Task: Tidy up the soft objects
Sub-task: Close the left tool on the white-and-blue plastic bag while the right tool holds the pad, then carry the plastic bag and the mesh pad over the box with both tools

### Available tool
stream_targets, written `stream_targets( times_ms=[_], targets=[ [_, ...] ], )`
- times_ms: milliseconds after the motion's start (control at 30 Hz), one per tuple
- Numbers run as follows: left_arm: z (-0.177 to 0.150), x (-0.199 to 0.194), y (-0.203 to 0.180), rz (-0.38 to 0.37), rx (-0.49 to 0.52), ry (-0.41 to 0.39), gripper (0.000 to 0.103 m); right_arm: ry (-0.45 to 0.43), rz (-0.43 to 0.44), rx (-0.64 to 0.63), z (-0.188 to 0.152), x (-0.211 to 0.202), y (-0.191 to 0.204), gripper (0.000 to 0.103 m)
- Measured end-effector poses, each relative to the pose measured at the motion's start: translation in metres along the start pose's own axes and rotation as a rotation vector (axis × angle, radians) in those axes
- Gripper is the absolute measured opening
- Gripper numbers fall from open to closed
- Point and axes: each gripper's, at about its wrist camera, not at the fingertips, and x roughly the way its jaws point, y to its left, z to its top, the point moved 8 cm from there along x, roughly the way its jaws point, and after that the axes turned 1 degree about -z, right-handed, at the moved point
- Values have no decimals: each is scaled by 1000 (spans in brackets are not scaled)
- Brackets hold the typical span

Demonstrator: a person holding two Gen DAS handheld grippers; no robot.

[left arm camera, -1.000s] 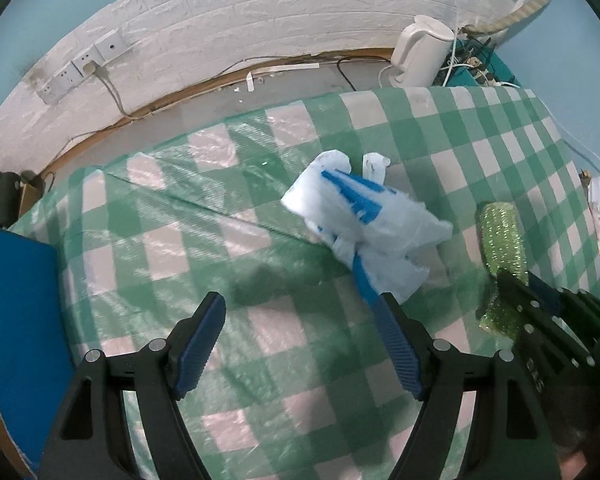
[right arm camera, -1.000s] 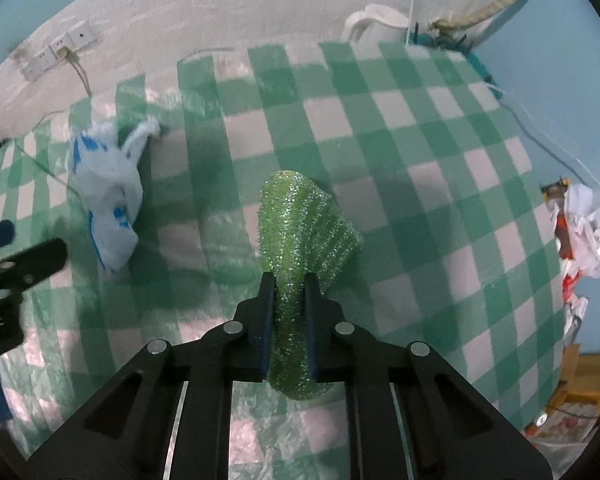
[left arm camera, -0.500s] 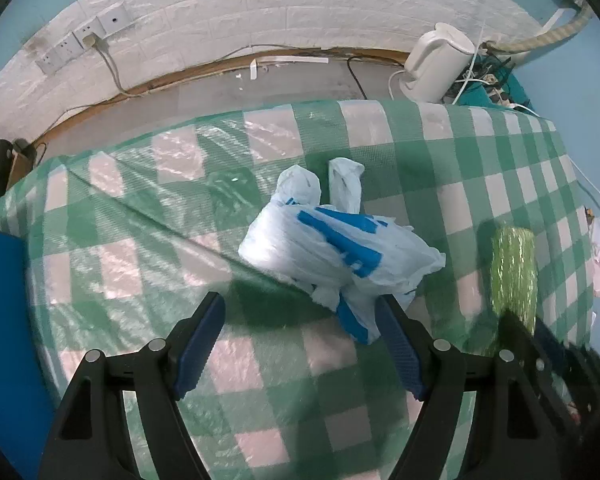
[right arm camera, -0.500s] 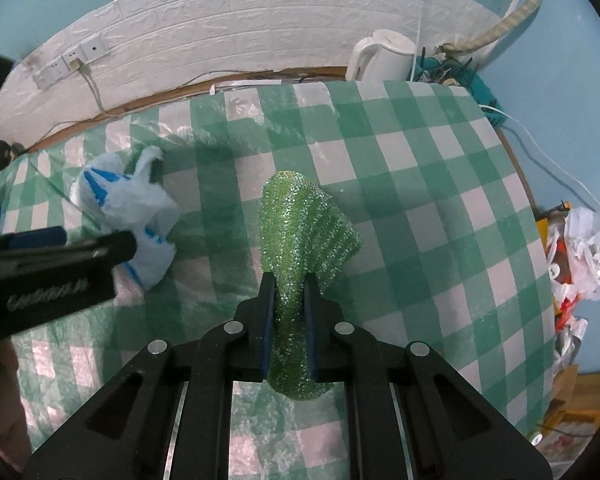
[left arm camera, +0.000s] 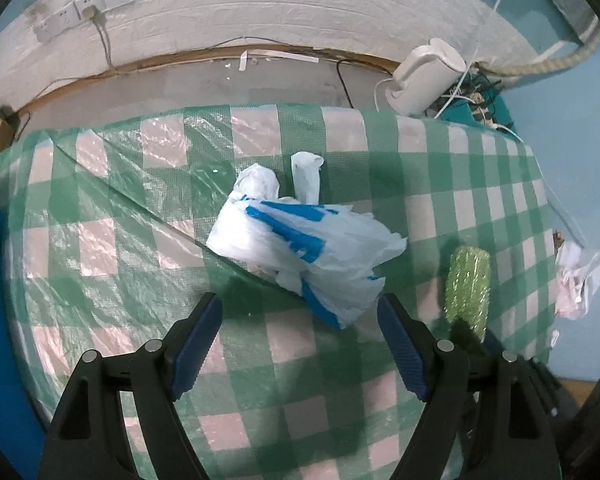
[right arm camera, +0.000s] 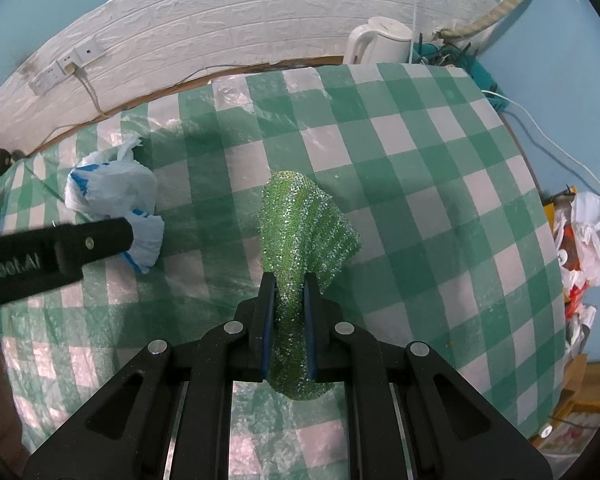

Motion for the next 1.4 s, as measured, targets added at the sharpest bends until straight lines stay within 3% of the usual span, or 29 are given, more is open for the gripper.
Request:
stream_targets(
  times_ms=[433, 567, 767, 933, 1100, 1400],
  targets=[
    [27, 10, -5, 28, -36, -17, 81, 0, 4, 7, -1, -2, -2, 10],
    [29, 27, -1, 45, -61, 18, 81, -8, 9, 1, -1, -4, -1, 10],
    [26, 32, -7, 79, -11, 19, 79, 5, 12, 9, -7, 0, -3, 10],
    [23, 28, -4, 120, 28, 0, 51, 2, 19, -2, -4, -1, 1, 10],
    [17, 24, 1, 121, 70, -7, 44, -4, 26, -9, -4, -3, 2, 10],
    [6, 7, 12, 105, 99, -31, 42, -15, 36, -23, -4, -10, 8, 10]
  ],
)
